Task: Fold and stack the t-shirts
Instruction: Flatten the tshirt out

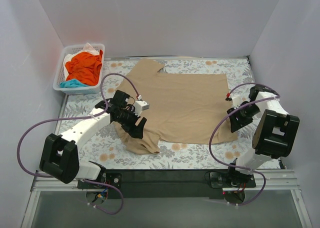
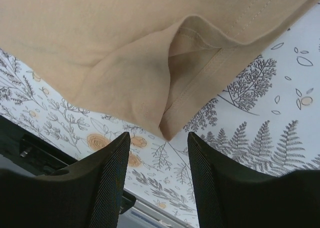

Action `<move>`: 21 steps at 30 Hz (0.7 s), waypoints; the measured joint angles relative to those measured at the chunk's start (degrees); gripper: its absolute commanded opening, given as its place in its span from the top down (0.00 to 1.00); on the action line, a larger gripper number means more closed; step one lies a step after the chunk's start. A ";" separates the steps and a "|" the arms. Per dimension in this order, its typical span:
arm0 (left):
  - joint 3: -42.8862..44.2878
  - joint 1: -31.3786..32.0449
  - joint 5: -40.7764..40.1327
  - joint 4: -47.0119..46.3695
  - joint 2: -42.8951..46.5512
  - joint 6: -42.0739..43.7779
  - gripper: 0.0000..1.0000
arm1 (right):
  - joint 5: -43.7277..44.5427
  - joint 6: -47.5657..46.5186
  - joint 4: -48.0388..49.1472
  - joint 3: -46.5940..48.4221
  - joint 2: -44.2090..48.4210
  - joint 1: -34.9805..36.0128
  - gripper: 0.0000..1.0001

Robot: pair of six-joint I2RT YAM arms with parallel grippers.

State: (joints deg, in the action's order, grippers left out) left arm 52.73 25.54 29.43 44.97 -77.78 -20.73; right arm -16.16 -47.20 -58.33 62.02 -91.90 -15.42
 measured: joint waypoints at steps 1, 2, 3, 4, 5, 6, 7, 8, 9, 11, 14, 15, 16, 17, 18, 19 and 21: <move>-0.55 -0.61 -0.31 -0.07 -0.02 0.00 0.34 | 0.00 0.79 0.59 0.00 -1.25 0.00 0.52; -0.92 -1.25 -0.57 -0.17 -0.02 0.00 0.34 | -0.04 1.62 1.11 0.00 -2.51 0.00 0.52; -1.22 -1.70 -0.79 -0.48 -0.02 0.00 0.34 | -0.07 2.29 1.55 0.00 -3.85 0.00 0.52; -1.51 -1.95 -0.94 -0.83 -0.02 0.00 0.34 | -0.07 2.95 1.88 0.00 -5.09 0.00 0.52; -1.77 -2.01 -1.05 -1.14 -0.02 0.00 0.34 | -0.09 3.58 2.10 0.00 -6.19 0.00 0.52; -2.01 -2.01 -1.07 -1.53 -0.02 -0.02 0.34 | -0.11 4.09 2.25 0.02 -7.15 0.00 0.52; -2.27 -2.01 -1.07 -1.97 -0.02 -0.02 0.34 | -0.22 4.72 2.43 0.02 -7.96 0.00 0.53; -2.56 -2.01 -1.07 -2.27 -0.02 -0.02 0.34 | -0.35 5.05 2.58 0.02 -8.46 0.00 0.53; -2.89 -2.01 -1.07 -2.58 -0.02 0.00 0.34 | -0.50 5.46 2.67 0.07 -8.90 0.00 0.55; -3.56 -2.01 -1.07 -3.23 -0.02 -0.02 0.34 | -0.74 6.23 2.80 0.09 -9.29 0.00 0.57; -4.33 -2.03 -1.09 -3.82 -0.04 -0.02 0.34 | -0.94 6.86 2.84 0.11 -9.44 0.00 0.62; -4.39 -2.08 -1.09 -3.91 -0.11 -0.04 0.35 | -0.96 6.99 2.84 0.11 -9.55 0.00 0.65; -4.48 -2.08 -1.09 -4.13 -0.17 -0.04 0.35 | -1.16 7.21 2.84 0.11 -9.77 0.00 0.67; -4.50 -2.08 -1.09 -4.39 -0.26 -0.07 0.35 | -1.20 7.19 2.84 0.11 -9.86 0.00 0.70; -4.52 -2.08 -1.09 -4.63 -0.37 -0.07 0.35 | -1.36 7.32 2.82 0.11 -9.88 0.00 0.77; -4.52 -2.08 -1.09 -4.83 -0.46 -0.07 0.35 | -1.64 7.26 2.80 0.13 -9.88 0.00 0.80; -4.57 -2.10 -1.11 -5.07 -0.61 -0.07 0.35 | -1.95 7.43 2.62 0.22 -9.88 0.00 0.91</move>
State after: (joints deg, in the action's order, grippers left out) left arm 48.16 23.44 28.32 39.90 -78.39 -20.80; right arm -18.11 -39.77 -55.70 62.24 -101.78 -15.42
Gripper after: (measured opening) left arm 0.654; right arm 0.184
